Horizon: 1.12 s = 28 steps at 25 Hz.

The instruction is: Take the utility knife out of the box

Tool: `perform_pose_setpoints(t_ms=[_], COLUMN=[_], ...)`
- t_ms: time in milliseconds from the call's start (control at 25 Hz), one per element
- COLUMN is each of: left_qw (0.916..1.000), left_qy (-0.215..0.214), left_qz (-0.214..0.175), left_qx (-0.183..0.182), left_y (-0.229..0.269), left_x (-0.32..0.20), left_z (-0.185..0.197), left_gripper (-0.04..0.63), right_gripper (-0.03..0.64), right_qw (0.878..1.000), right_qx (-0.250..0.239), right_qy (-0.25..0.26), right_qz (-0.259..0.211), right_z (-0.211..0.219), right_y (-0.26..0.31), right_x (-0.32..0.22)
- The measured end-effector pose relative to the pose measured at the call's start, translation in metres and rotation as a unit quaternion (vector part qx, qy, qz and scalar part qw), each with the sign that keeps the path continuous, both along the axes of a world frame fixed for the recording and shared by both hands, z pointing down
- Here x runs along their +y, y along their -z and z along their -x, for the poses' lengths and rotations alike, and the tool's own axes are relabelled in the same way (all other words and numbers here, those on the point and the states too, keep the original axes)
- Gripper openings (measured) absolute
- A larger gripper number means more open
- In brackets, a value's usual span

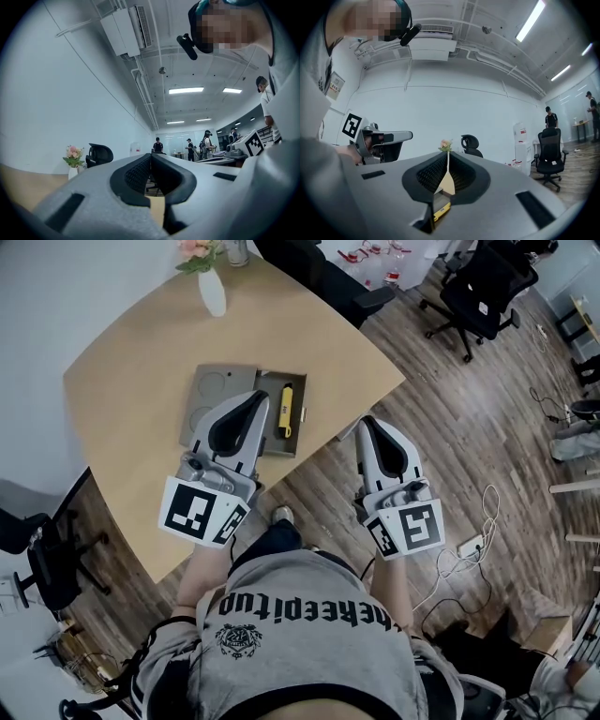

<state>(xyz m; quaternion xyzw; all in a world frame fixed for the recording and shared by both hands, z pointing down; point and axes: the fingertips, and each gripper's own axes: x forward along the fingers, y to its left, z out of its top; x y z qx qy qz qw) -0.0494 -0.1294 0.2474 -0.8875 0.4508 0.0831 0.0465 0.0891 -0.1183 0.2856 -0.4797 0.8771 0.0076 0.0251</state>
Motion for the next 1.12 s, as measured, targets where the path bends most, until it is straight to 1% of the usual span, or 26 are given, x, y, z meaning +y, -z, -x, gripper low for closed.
perform_pose_setpoints(t_ms=[280,520,800,920,1120], left_qw=[0.9998,0.9994,0.9986,0.9985,0.9988], left_qy=[-0.018,-0.033,-0.045,-0.045,-0.027], left_qz=[0.004,0.012,0.026,0.032,0.041], left_qx=[-0.001,-0.005,-0.007,-0.004,0.0], left_y=[-0.004,-0.013,-0.022,-0.025,-0.03], left_x=[-0.029,-0.048,-0.061,-0.066,-0.076], left_z=[0.011,0.016,0.013,0.013,0.013], left_gripper=[0.02,0.02,0.02,0.02,0.02], right_gripper=[0.006,0.006,0.006,0.006,0.006], right_qw=[1.0,1.0,0.999,0.999,1.0], right_qx=[0.002,0.007,0.014,0.016,0.017], right_qy=[-0.011,-0.024,-0.033,-0.03,-0.014], right_qz=[0.0,0.006,0.017,0.019,0.018], right_z=[0.015,0.025,0.025,0.025,0.022], right_y=[-0.002,-0.008,-0.015,-0.016,-0.014], right_x=[-0.027,-0.039,-0.048,-0.055,-0.07])
